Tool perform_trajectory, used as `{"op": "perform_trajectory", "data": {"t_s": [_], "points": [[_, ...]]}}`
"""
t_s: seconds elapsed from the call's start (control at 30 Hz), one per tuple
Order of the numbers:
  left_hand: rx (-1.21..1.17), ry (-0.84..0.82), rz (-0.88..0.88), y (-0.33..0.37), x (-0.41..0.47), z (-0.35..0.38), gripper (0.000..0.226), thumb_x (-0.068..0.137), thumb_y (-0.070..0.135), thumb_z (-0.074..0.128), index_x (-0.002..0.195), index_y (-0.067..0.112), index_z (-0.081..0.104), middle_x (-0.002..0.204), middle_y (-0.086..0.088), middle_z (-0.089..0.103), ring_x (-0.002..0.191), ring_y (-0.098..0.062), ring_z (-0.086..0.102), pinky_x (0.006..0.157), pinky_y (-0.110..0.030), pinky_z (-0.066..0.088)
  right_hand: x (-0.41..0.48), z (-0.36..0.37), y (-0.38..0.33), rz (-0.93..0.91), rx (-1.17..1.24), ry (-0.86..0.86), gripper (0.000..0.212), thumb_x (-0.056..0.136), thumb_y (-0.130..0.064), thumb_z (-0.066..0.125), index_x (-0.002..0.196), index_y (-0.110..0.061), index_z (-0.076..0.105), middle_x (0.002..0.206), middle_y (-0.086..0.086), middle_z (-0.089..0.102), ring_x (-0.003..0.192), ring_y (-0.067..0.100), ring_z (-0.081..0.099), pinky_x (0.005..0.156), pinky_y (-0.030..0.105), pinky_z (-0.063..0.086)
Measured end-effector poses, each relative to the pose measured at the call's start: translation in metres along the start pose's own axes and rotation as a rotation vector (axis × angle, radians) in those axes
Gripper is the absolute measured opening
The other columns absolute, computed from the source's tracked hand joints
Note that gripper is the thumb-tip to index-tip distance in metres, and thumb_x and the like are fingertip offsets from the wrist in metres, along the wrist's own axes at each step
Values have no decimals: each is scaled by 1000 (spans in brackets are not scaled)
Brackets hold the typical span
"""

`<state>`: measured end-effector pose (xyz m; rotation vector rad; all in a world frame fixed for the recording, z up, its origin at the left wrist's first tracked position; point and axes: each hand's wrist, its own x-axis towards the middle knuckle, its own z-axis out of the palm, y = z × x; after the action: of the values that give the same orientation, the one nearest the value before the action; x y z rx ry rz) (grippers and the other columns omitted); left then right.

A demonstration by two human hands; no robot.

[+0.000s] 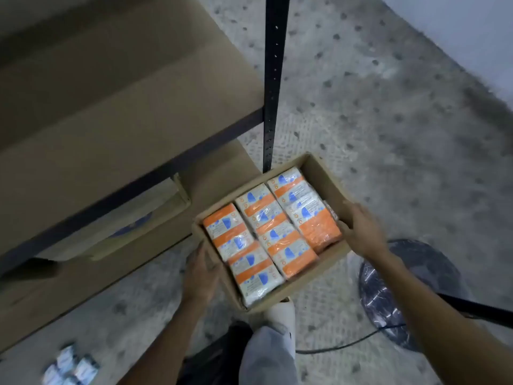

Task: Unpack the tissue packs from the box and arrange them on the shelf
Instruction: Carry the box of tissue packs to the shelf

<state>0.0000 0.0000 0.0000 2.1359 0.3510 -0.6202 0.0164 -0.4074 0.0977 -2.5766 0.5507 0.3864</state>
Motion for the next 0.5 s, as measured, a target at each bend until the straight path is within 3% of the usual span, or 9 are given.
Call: {"op": "perform_trajectory", "data": {"t_s": [0.07,0.13,0.27,0.37,0.5], "points": [[16,75,-1,-15,10,10,77,73,52,63,143,46,31,133,3,54,121,-19,55,91,-54,51,12,8,9,-6,-48,32,59,87,-28,62,140,-15,40,134,15,49,120,38,48,99,49,41],[-10,102,-54,24,-7,11,79,76,52,62,146,45,25,139,1,50,126,-21,51,98,-57,45,24,16,17,1,-65,36,60,88,-28,60,143,-18,36,138,16,46,124,38,45,101,49,39],[-42,192,-77,67,-31,23,79,94,13,56,153,35,8,147,-7,40,131,-29,45,102,-50,42,43,29,24,-5,25,-6,63,93,-19,57,149,-20,28,144,14,42,128,34,43,102,42,35],[8,266,-73,57,-27,29,78,96,13,50,152,39,3,140,-12,50,120,-36,54,99,-54,44,57,32,28,-23,29,1,66,93,-15,57,151,-24,25,141,17,46,124,36,47,99,43,38],[27,383,-99,55,-22,33,77,94,16,52,152,37,8,116,-14,67,92,-30,65,93,-49,49,72,34,28,-22,-47,35,73,87,-4,53,150,-29,27,112,28,61,98,42,58,81,44,45]]}}
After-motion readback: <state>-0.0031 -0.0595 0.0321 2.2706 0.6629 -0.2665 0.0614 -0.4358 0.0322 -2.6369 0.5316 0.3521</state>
